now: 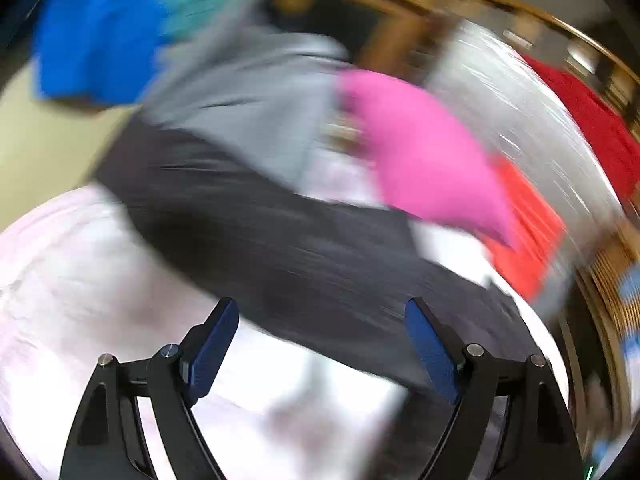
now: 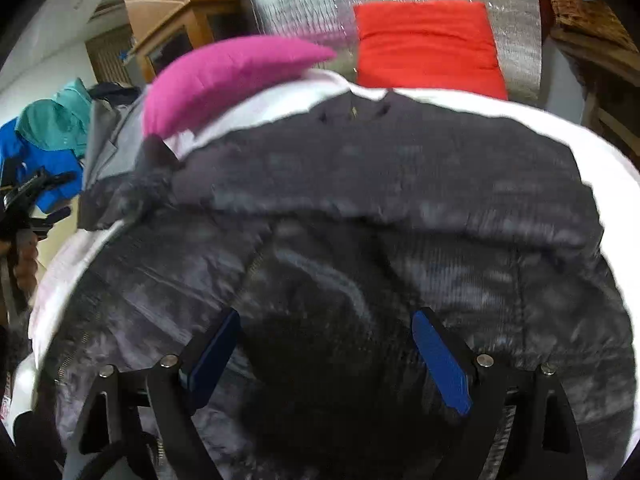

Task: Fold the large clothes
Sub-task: 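Grasp the other sleeve cuff with the left gripper and lift it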

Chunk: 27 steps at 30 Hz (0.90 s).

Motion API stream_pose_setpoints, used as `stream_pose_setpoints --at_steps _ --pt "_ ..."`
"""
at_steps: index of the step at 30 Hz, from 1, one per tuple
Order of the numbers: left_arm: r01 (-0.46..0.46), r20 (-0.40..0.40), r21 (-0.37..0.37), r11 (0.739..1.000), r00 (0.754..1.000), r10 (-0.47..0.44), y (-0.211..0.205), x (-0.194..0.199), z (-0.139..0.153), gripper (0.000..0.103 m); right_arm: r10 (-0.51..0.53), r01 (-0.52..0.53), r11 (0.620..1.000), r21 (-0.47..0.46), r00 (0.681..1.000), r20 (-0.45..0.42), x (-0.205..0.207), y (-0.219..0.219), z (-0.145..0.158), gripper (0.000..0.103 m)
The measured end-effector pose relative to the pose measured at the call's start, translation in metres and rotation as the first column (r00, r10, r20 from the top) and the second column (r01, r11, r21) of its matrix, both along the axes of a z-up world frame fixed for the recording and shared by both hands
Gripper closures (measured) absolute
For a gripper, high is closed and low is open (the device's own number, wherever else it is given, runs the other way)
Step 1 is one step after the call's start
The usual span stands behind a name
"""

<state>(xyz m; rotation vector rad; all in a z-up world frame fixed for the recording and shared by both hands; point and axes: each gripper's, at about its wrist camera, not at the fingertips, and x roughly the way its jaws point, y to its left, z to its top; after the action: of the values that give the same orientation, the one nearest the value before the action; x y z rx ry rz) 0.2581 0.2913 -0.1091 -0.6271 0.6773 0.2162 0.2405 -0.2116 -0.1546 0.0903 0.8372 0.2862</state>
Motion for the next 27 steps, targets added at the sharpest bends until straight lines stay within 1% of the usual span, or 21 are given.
stream_pose_setpoints --at_steps 1,2,5,7,8,11,12,13,14,15,18,19,21,22,23,24,25,26,27 --pt "-0.070 -0.025 -0.050 0.996 0.997 0.069 0.034 0.004 -0.012 0.018 0.006 -0.006 1.000 -0.001 1.000 0.000 0.000 0.002 -0.001 0.009" --pt "-0.119 -0.048 -0.101 0.988 0.992 0.115 0.061 0.008 -0.024 0.018 0.011 -0.011 1.000 -0.008 1.000 0.000 -0.001 0.003 -0.002 0.008" --pt "-0.230 -0.095 -0.187 0.955 0.972 0.215 0.116 0.020 -0.051 0.018 0.017 -0.017 0.999 -0.046 1.000 0.002 -0.004 0.010 -0.004 0.005" --pt "-0.257 -0.095 -0.230 0.939 0.966 0.241 0.134 0.027 -0.061 0.018 0.019 -0.019 0.999 -0.051 1.000 0.001 -0.007 0.010 -0.004 0.004" --pt "-0.254 -0.088 -0.243 0.936 0.967 0.240 0.139 0.031 -0.063 0.018 0.019 -0.019 0.999 -0.049 1.000 0.001 -0.006 0.011 -0.004 0.004" --pt "-0.268 -0.101 -0.253 0.930 0.963 0.250 0.144 0.041 -0.069 0.019 0.022 -0.022 0.999 -0.048 1.000 -0.002 -0.002 0.013 -0.008 0.003" --pt "-0.271 -0.108 -0.258 0.927 0.962 0.251 0.143 0.042 -0.072 0.023 0.023 -0.023 0.998 -0.051 1.000 -0.003 -0.002 0.013 -0.008 0.003" --pt "-0.273 -0.144 -0.257 0.927 0.959 0.242 0.145 0.048 -0.078 0.045 0.024 -0.024 0.998 -0.053 1.000 -0.002 -0.002 0.013 -0.008 0.003" --pt "-0.287 -0.196 -0.231 0.930 0.950 0.244 0.147 0.052 -0.082 0.066 0.024 -0.024 0.998 -0.054 1.000 -0.002 -0.002 0.014 -0.008 0.003" --pt "-0.295 -0.215 -0.214 0.931 0.944 0.250 0.146 0.055 -0.083 0.072 0.025 -0.025 0.998 -0.054 1.000 -0.002 -0.002 0.013 -0.008 0.003" --pt "-0.271 -0.222 -0.184 0.945 0.948 0.229 0.144 0.057 -0.075 0.085 0.025 -0.025 0.999 -0.046 1.000 -0.001 -0.003 0.012 -0.007 0.003" --pt "-0.259 -0.211 -0.145 0.955 0.951 0.226 0.138 0.056 -0.064 0.090 0.025 -0.025 0.999 -0.044 1.000 -0.001 -0.003 0.012 -0.007 0.003" --pt "-0.234 -0.184 -0.051 0.971 0.958 0.221 0.125 0.055 -0.041 0.092 0.025 -0.025 0.999 -0.039 1.000 0.000 -0.003 0.012 -0.007 0.003" --pt "-0.214 -0.158 0.006 0.977 0.964 0.212 0.114 0.053 -0.025 0.092 0.025 -0.025 0.999 -0.037 1.000 0.000 -0.003 0.012 -0.007 0.003" --pt "-0.183 -0.117 0.095 0.978 0.974 0.194 0.095 0.049 0.000 0.093 0.025 -0.025 0.999 -0.033 1.000 0.001 -0.003 0.011 -0.007 0.003" --pt "-0.162 -0.089 0.151 0.975 0.980 0.177 0.082 0.047 0.016 0.093 0.025 -0.025 0.999 -0.030 1.000 0.001 -0.003 0.011 -0.007 0.003" --pt "-0.134 -0.043 0.230 0.964 0.988 0.147 0.060 0.043 0.041 0.093 0.025 -0.024 0.999 -0.028 1.000 0.001 -0.003 0.011 -0.007 0.003" --pt "-0.113 -0.001 0.282 0.953 0.993 0.118 0.043 0.038 0.062 0.093 0.024 -0.024 0.999 -0.026 1.000 0.002 -0.003 0.011 -0.007 0.003" --pt "-0.092 0.048 0.348 0.933 0.996 0.081 0.019 0.031 0.088 0.093 0.024 -0.024 0.999 -0.023 1.000 0.003 -0.003 0.011 -0.007 0.003"
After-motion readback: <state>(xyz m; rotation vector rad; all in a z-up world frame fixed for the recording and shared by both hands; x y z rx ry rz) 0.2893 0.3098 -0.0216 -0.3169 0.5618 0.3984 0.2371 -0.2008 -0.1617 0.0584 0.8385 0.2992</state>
